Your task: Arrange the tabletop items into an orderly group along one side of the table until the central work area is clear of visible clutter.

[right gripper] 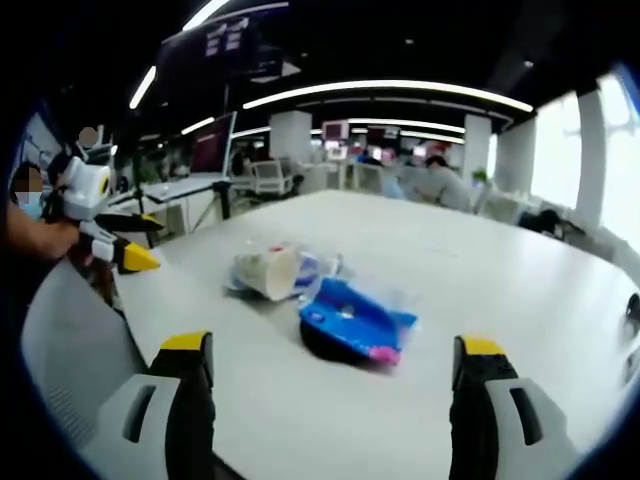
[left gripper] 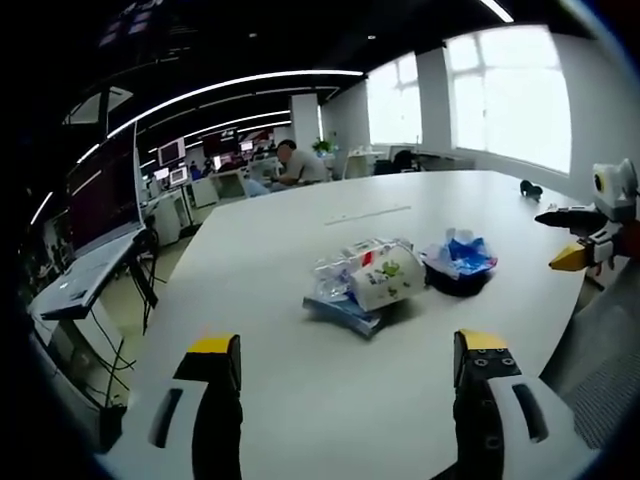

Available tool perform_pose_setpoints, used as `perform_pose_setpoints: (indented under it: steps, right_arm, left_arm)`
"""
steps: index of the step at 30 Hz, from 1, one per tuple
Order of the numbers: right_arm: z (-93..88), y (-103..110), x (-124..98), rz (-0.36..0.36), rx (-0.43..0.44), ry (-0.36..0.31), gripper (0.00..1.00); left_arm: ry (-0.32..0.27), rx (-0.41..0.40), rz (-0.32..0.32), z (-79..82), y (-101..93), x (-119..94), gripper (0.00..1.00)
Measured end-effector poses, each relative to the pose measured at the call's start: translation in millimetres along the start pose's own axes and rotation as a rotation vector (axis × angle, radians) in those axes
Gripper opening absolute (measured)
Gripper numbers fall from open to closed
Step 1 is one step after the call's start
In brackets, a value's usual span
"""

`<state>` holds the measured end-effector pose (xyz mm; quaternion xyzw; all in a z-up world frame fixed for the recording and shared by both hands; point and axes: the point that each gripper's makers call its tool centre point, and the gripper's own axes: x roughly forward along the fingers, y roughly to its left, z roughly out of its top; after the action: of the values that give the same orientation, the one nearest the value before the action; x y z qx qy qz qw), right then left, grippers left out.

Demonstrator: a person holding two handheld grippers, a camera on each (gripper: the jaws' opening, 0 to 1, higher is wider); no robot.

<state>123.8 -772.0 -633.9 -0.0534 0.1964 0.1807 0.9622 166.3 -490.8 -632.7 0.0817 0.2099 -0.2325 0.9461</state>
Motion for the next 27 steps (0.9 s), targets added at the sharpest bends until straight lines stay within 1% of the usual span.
perform_pose_setpoints:
  steps: [3,8,13,19,27]
  right_arm:
    - [1.0,-4,1,0.005,-0.014,0.009,0.94]
    - [8.9,-13,6,0.015,-0.033,0.012,0.92]
    - [11.5,-18,13,0.060,-0.050,0.045,0.86]
    - [21.3,-21,20,0.091,-0.067,0.040,0.85]
    - [28.5,-22,32,0.132,-0.078,0.028,0.83]
  left_arm:
    - [0.009,0.000,0.000,1.5,0.1,4,0.86]
    - [0.019,0.020,-0.001,8.3,-0.1,11,0.84]
    - [0.030,0.032,0.006,14.3,0.7,17,0.82]
    - [0.048,0.029,0.013,20.8,-1.4,24,0.81]
    - [0.081,0.064,0.016,22.6,-6.2,34,0.78]
